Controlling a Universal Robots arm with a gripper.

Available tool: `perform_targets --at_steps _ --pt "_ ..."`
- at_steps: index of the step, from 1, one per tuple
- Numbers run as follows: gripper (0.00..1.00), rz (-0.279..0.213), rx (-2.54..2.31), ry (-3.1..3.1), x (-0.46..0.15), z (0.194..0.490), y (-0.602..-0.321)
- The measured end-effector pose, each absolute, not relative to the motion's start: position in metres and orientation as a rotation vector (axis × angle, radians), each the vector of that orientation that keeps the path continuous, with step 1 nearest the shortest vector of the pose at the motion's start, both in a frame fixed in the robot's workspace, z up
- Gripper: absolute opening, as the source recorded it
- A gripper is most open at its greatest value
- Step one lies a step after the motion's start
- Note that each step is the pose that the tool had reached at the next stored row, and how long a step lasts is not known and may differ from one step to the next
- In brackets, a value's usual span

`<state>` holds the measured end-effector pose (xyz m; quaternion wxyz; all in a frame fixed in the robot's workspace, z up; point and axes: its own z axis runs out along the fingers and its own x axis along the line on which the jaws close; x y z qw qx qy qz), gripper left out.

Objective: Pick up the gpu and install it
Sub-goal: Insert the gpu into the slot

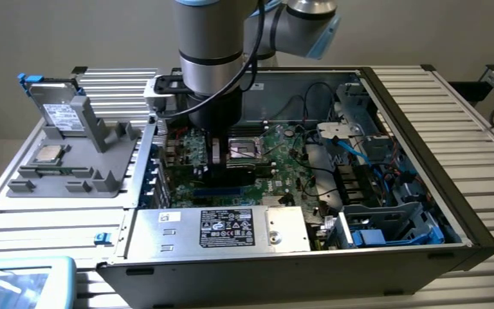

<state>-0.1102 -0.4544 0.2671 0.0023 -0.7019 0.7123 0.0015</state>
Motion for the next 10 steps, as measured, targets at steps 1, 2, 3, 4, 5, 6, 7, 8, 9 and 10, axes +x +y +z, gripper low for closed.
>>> perform_targets --at_steps 1,2,3,4,5,6,7,8,9,10 --pt "0.27 0.010 -2.201 2.234 -0.1101 0.2670 -0.4551" --pt "0.27 0.015 -2.201 2.234 -0.1100 0.2671 -0.4559" --pt "0.27 0.020 -2.201 2.234 -0.1098 0.2670 -0.4567" --pt "0.27 0.024 -2.202 2.235 -0.1095 0.2671 -0.4574" --pt "0.27 0.027 -2.202 2.235 -0.1093 0.2671 -0.4579" --pt "0.27 0.028 -2.202 2.235 -0.1091 0.2671 -0.4579" --pt "0.27 0.028 -2.202 2.235 -0.1091 0.2671 -0.4579" --pt "0.27 0.028 -2.202 2.235 -0.1091 0.2671 -0.4579" --pt "0.27 0.028 -2.202 2.235 -0.1091 0.2671 -0.4579" --pt "0.27 0.029 -2.202 2.236 -0.1090 0.2671 -0.4579"
